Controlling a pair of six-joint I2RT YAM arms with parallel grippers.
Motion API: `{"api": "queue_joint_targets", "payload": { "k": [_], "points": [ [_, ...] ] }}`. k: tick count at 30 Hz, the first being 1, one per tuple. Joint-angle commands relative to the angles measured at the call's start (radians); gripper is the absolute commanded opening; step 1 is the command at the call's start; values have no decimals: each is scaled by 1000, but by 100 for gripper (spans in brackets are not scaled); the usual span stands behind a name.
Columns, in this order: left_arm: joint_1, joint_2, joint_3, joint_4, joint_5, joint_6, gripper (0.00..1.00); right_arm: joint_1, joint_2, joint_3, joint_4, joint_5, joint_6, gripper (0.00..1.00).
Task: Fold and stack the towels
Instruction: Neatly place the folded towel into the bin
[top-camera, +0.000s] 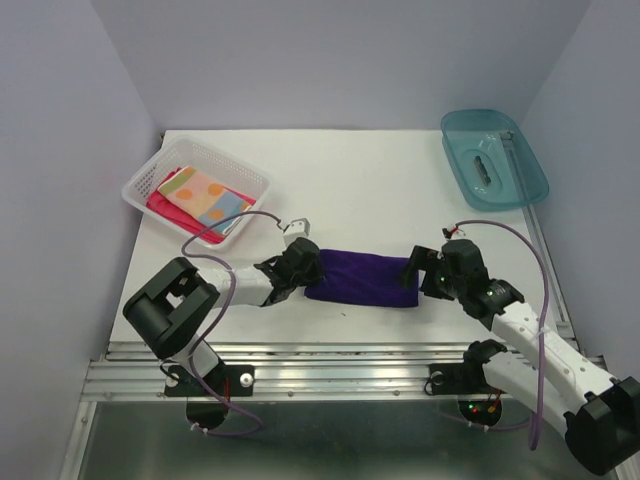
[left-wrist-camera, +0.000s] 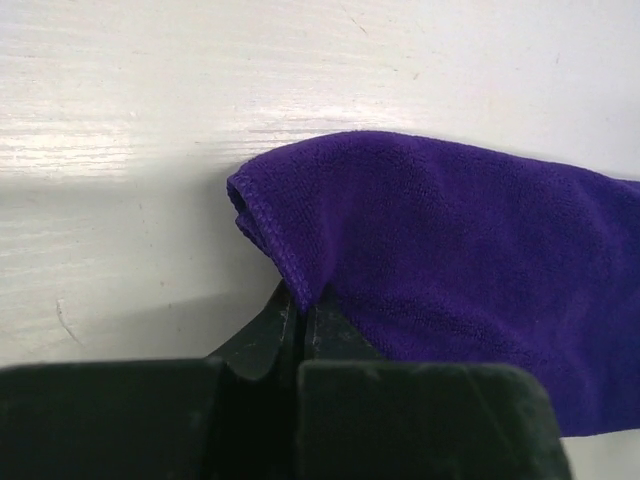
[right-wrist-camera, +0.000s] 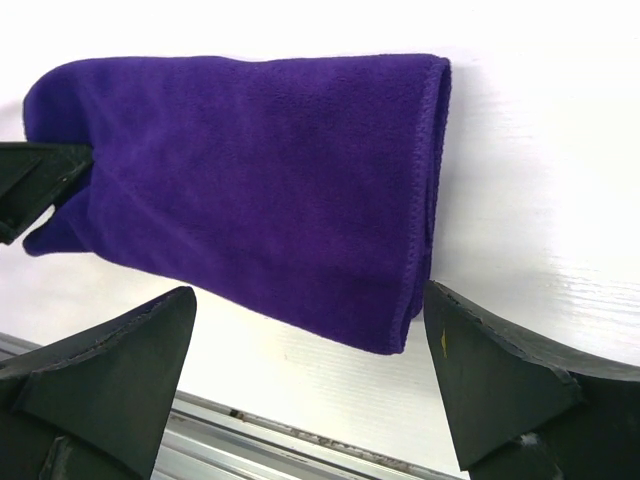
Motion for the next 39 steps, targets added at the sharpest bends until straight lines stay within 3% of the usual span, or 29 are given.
{"api": "queue_joint_targets", "payload": {
  "k": [1, 5, 12, 16, 21, 25, 30, 39],
  "points": [
    [-29, 46, 8, -198, -85, -12, 0, 7, -10, 51, -18, 61, 5, 100],
    [-42, -3, 55, -258, -186, 28, 0, 7, 0, 54, -7, 62, -24, 100],
    [-50, -112, 178, -220, -391, 392, 0, 5, -4, 66, 10, 64, -52, 100],
    [-49, -117, 224, -208, -408, 575, 0, 7, -14, 74, 8, 70, -64, 100],
    [-48, -151, 261, -240, -534, 720, 0, 7, -1, 65, 44, 41, -82, 100],
    [-47, -250, 250, -246, -539, 905, 0, 5, 36, 72, 51, 30, -102, 100],
    [-9, -376, 287, -297, -583, 991, 0, 7, 59, 77, 64, 36, -108, 100],
    [119, -479, 391, -450, -475, 1115, 0, 5, 38, 61, 73, 21, -101, 100]
  ]
}}
